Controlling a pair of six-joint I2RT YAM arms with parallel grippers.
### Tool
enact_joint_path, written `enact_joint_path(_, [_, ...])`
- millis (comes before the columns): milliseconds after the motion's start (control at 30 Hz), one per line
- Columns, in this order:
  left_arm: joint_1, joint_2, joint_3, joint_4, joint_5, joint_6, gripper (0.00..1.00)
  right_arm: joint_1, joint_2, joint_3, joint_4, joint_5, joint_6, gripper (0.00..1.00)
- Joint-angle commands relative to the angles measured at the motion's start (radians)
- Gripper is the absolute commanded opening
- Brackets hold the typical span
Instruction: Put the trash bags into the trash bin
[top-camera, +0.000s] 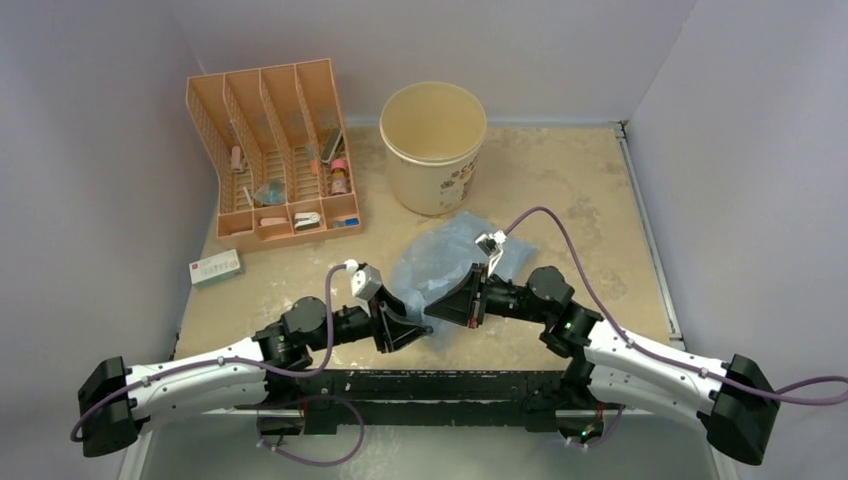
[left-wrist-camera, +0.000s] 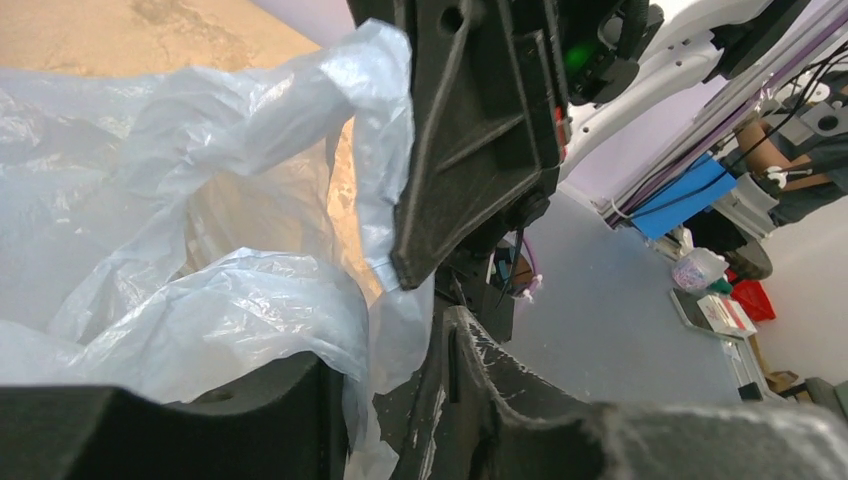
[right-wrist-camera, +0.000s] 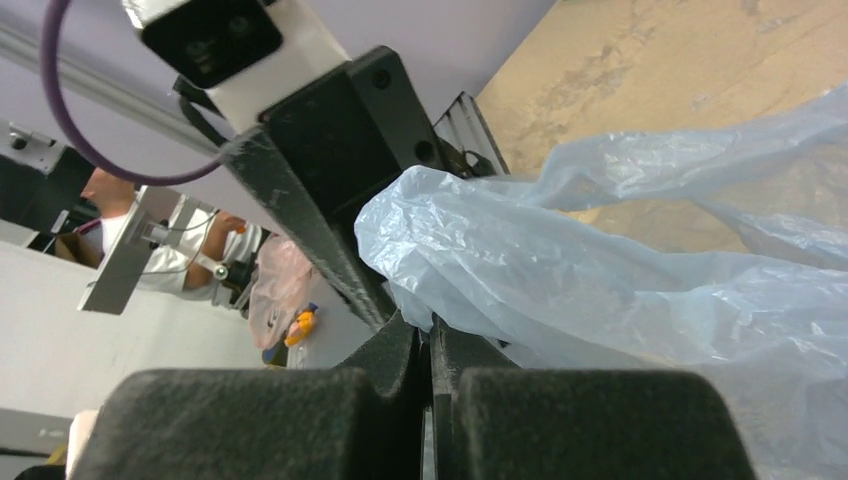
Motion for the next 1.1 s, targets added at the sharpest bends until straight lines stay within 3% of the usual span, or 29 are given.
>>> enact_joint_path(0, [-0.003,0.034,-0.007,0.101,0.041,-0.009,0.30,-0.001,-0.038,0.004,0.115,-0.069,0.020,0.02])
enact_joint_path(233, [-0.003,0.073,-0.009,0.175,0.077,0.009,0.01,-0.001,-0.020,0.022,0.130,-0.069,0.015,0.14])
enact_joint_path(300, [-0.003,0.079,-0.013,0.195,0.083,0.010,0.00,-0.001,-0.009,0.027,0.125,-0.071,0.015,0.18])
enact_joint_path(433, [-0.003,0.098,-0.016,0.209,0.103,0.011,0.00,-0.001,-0.031,0.061,0.028,0.056,0.002,0.39])
enact_joint_path(500, [-0.003,0.108,-0.021,0.217,0.102,0.007,0.00,-0.001,-0.045,0.089,-0.021,0.116,-0.016,0.45])
enact_joint_path(600, [-0.003,0.117,-0.028,0.233,0.098,0.002,0.00,0.000,-0.044,0.125,-0.068,0.150,-0.043,0.44])
enact_joint_path(767, [-0.003,0.121,-0.029,0.240,0.067,-0.009,0.00,0.003,-0.010,0.131,-0.052,0.061,-0.043,0.36])
enact_joint_path(933, [-0.003,0.080,-0.045,0.227,0.020,-0.020,0.00,0.012,-0.041,0.119,-0.101,0.061,-0.068,0.44])
enact_joint_path(1067, [-0.003,0.045,-0.056,0.212,0.007,-0.021,0.00,0.014,-0.034,0.133,-0.137,0.037,-0.096,0.40])
